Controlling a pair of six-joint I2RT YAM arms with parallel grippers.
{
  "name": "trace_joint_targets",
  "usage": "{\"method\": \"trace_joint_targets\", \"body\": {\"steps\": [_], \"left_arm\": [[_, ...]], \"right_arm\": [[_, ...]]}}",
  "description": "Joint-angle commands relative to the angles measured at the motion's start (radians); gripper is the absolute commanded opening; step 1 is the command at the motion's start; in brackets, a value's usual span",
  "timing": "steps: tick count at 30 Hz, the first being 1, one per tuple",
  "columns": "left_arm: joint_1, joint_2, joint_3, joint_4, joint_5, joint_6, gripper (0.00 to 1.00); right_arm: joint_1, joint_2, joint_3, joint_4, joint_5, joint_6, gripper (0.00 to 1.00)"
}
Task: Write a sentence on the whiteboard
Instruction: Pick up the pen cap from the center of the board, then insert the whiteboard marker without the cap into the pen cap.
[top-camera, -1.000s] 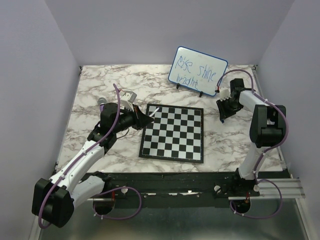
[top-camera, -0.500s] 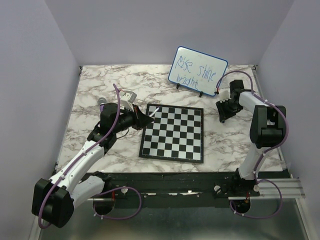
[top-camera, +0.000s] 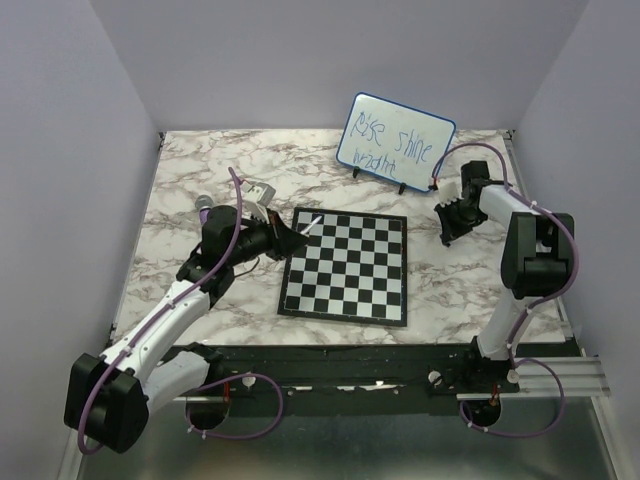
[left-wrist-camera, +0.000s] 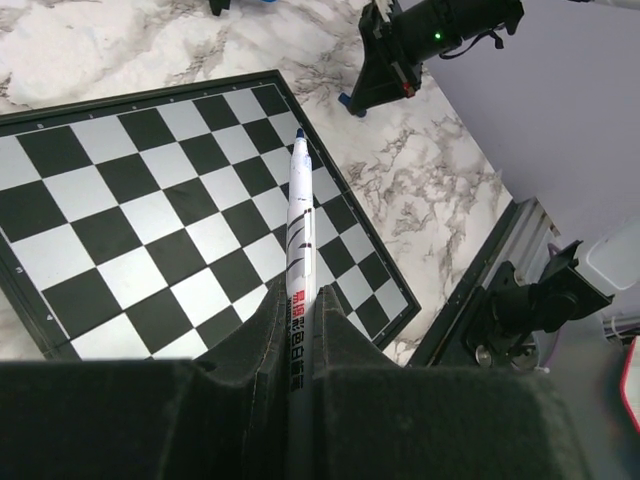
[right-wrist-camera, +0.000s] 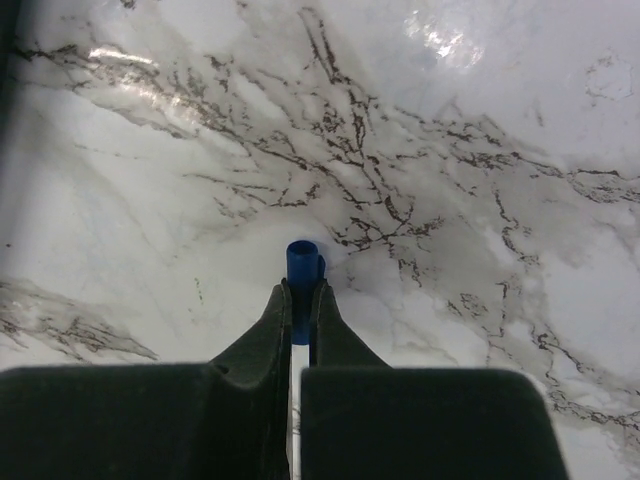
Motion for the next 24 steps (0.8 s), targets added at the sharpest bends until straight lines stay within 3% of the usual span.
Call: {"method": "trace_joint_targets", "body": {"steps": [1, 11, 19, 24], "left_arm": [[-0.016, 0.03, -0.016, 0.084, 0.098, -0.017, 0.0], [-0.073, 0.171, 0.03, 0.132, 0.3, -0.067, 0.0], [-0.136, 0.321, 0.164, 0.066, 0.445, -0.142, 0.0], [-0.183, 0.438, 0.253, 0.045, 0.488, -0.207, 0.0]], "right_arm": [[0.004, -0.059, -0.052, -0.062, -0.073, -0.09, 0.03], [0.004, -0.319, -0.122, -0.208, -0.475, -0.527, 0.03], [0.029, -0.435, -0.13, -0.328, -0.56, -0.796, 0.03], [0.147, -0.551, -0.17, -0.299, -0.552, -0.865, 0.03]]}}
